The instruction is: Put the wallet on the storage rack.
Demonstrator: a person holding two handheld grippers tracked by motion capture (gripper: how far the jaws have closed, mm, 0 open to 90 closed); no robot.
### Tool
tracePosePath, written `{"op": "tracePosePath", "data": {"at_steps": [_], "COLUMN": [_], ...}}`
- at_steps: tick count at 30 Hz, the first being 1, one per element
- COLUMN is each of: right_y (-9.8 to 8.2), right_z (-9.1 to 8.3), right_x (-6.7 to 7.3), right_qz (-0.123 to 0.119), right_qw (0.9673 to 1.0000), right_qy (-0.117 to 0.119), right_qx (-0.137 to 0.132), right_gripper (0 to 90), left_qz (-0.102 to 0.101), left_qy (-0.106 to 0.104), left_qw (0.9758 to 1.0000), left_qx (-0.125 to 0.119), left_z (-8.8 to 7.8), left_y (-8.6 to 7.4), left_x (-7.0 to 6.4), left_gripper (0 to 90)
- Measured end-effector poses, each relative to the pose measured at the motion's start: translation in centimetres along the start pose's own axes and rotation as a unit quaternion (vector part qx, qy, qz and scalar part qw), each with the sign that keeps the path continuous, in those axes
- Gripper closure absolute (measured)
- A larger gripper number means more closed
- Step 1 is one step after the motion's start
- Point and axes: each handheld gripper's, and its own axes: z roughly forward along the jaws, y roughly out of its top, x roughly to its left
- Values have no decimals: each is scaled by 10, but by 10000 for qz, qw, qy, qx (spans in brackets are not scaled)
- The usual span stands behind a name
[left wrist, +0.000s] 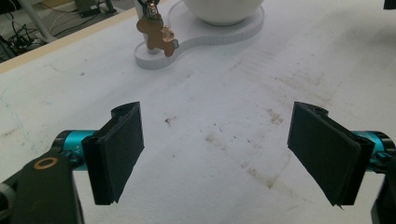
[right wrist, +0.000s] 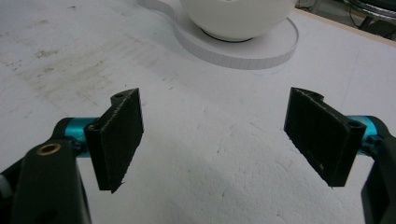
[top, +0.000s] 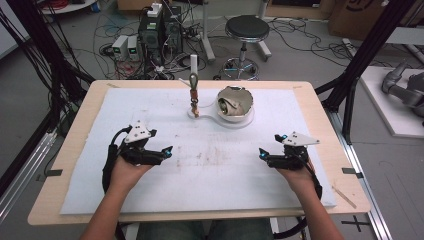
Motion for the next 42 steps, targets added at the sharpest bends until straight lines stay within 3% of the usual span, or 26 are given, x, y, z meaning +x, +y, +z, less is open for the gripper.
{"op": "tracePosePath", "data": {"at_steps": [42], "right_y": [1], "right_z": [9], "right_x": [1], "right_qz": [-105], "right_qw": [9998], "right_qy": [-2], "right_qx": [140], "right_gripper": [202], "left_qz": [-183], "left_qy": [-6], "left_qw": [9998], "left_qx": [10], "left_z": [0], "left_y": [-12], "left_x": [11], "left_gripper": [185]}}
